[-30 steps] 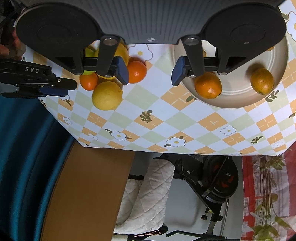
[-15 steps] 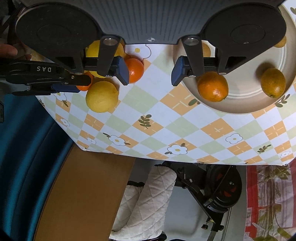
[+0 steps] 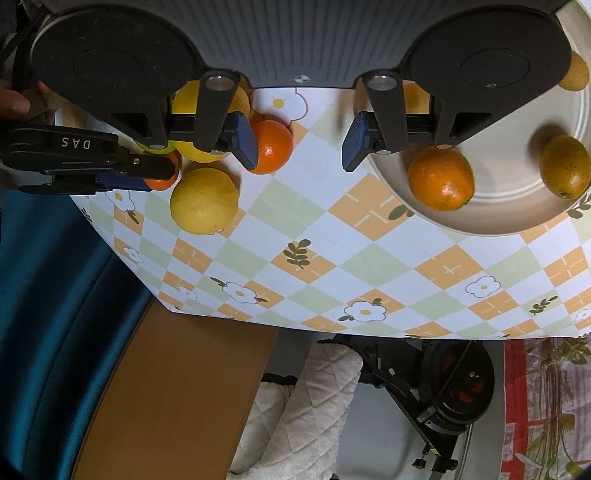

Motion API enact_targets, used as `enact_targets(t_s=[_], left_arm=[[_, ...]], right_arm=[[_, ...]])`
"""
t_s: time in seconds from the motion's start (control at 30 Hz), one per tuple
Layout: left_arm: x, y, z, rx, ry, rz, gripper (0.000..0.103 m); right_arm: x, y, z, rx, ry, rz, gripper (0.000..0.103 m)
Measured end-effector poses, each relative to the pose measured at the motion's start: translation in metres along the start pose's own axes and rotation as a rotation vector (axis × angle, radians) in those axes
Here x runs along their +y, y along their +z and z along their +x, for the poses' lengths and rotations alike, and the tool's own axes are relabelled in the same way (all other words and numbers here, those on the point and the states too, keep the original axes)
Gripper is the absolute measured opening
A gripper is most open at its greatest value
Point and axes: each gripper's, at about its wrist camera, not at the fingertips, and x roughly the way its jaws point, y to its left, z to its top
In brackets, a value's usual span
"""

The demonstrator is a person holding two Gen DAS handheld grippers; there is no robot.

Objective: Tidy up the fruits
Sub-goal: 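Close the right tool on an orange while the left tool approaches another orange, then close the left tool on an orange while the right tool holds its orange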

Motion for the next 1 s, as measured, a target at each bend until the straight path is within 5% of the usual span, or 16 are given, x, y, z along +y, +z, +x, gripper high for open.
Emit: enact_targets(t_s=[0.77, 1.0], left_arm=[[-0.008, 0.005, 0.027, 0.028, -0.082, 0.032, 0.053], [-0.002, 0.002, 0.028, 0.037, -0.037, 0.038, 0.054]], right_arm=[[-0.012, -0.008, -0.011, -0.019, -0.009, 0.025, 0.033], [-0.012, -0.008, -0.011, -0.02, -0.009, 0.026, 0.033]])
